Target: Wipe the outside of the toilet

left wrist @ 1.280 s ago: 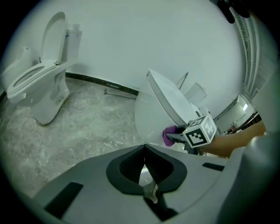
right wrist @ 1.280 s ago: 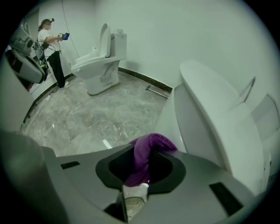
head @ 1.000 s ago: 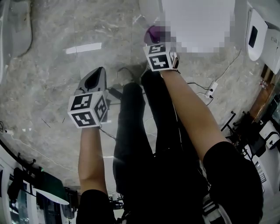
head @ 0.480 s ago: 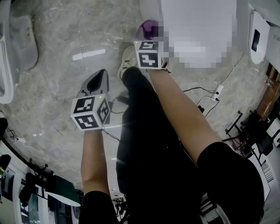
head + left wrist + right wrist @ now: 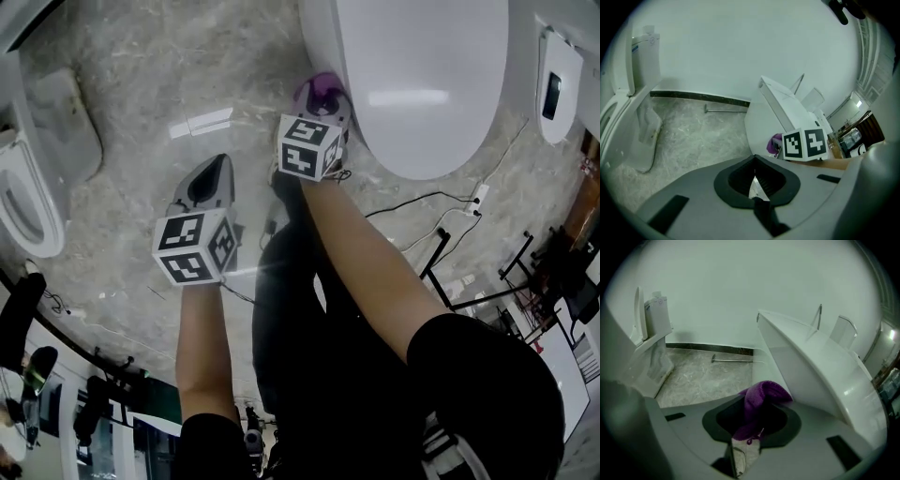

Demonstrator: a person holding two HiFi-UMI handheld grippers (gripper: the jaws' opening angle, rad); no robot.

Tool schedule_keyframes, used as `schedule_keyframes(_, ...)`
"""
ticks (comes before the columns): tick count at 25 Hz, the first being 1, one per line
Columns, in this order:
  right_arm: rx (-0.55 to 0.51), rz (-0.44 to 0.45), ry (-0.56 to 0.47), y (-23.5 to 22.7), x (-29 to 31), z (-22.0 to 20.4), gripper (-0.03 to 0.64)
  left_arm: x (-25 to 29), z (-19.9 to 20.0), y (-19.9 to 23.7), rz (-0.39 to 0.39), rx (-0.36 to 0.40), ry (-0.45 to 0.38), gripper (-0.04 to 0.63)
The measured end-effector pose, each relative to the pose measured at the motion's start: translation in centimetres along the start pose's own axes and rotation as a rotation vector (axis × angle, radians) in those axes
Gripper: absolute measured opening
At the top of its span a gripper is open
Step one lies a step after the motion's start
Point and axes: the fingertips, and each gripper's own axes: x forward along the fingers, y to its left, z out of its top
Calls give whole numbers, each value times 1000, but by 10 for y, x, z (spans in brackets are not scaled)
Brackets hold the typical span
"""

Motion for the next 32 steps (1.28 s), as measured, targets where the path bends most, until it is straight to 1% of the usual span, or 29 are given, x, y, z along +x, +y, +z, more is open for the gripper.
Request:
schedule_keyframes(4, 40, -35, -18, 0, 8, 12, 83, 5, 32, 7, -6, 38, 20, 8)
schedule_keyframes(8, 86, -42, -24, 3, 15, 26, 83, 8, 54, 20, 0, 51, 28, 8)
schedule_keyframes(11, 130, -67, -37, 1, 23, 35, 83, 16, 68, 26, -6, 52, 31, 8)
schedule_keyframes(16, 179, -85, -53, 3, 36, 52, 83, 39, 90, 42, -39, 65, 62, 8)
schedule_keyframes(18, 205, -90, -58, 5, 41, 59, 83, 45, 101, 49, -50, 55, 63, 8)
schedule_keyframes(20, 226, -109, -69, 4, 50, 70, 83, 54, 115, 54, -65, 61, 62, 8)
schedule_keyframes(23, 230, -141, -65, 5, 63, 84, 83, 64, 125, 63, -95, 83, 94, 8)
schedule_keyframes(26, 249, -161, -51, 7, 78, 101, 83, 73, 139, 75, -120, 121, 133, 8)
schedule_keyframes(29, 268, -186, -47, 4, 92, 121, 83, 80, 162, 83, -138, 149, 149, 8)
schedule_keyframes(32, 264, -221, -30, 4, 111, 139, 83, 91, 184, 96, -155, 167, 157, 8)
